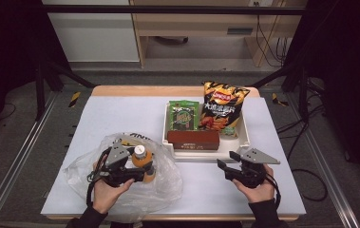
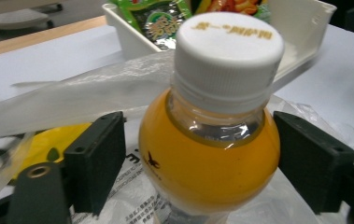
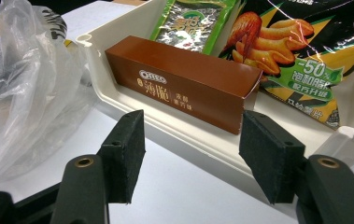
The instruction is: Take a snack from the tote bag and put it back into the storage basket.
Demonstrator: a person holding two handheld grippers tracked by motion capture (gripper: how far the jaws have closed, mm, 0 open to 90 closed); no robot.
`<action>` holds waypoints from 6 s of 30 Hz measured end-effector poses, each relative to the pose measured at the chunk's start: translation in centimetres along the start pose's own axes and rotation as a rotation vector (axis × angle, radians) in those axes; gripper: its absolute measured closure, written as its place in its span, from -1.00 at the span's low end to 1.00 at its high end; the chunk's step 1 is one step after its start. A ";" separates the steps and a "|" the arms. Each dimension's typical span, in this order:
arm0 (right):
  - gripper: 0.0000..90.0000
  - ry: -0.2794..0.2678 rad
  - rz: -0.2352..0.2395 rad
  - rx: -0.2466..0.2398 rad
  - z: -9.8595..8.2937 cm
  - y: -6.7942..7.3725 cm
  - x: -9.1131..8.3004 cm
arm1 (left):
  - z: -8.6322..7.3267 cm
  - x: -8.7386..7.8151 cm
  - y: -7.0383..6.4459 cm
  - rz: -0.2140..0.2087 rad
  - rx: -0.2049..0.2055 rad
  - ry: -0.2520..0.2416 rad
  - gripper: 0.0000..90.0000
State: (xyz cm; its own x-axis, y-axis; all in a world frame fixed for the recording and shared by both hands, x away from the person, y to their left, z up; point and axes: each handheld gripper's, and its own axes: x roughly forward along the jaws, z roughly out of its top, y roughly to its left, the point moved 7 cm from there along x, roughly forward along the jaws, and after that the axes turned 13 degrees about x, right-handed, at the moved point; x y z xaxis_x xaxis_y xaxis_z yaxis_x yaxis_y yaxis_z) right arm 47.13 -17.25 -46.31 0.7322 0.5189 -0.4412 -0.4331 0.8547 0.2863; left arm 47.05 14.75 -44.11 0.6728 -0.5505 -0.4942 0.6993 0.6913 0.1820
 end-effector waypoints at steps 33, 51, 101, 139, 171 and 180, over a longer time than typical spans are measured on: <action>-0.09 0.013 0.005 -0.006 -0.2 0.2 0.3 | 0.2 2.0 -1.0 -0.105 0.062 -0.060 -0.36; -0.09 0.011 0.006 -0.003 -0.1 0.3 0.2 | 0.1 1.8 -2.5 0.173 -0.100 0.007 -0.50; -0.09 0.023 0.008 -0.011 -0.4 0.4 0.4 | 0.6 1.6 -3.2 0.093 -0.063 -0.013 -0.67; -0.10 -0.015 0.006 -0.006 0.6 0.1 -0.7 | 10.9 -6.1 -2.3 -0.093 0.092 -0.221 -0.34; -0.12 -0.058 -0.027 0.013 0.8 -2.8 -3.6 | 11.5 5.1 -11.1 -0.296 0.176 -0.173 -0.34; -0.12 -0.044 -0.032 0.013 0.4 -3.0 -3.3 | 8.7 8.6 -11.3 -0.291 0.177 -0.106 -0.34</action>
State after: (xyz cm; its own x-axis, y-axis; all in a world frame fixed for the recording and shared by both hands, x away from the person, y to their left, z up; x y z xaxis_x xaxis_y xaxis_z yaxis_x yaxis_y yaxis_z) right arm 46.24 -21.56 -45.44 0.7682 0.4893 -0.4128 -0.4019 0.8706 0.2839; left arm 47.03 -1.88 -43.06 0.4538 -0.7645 -0.4578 0.8903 0.4114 0.1954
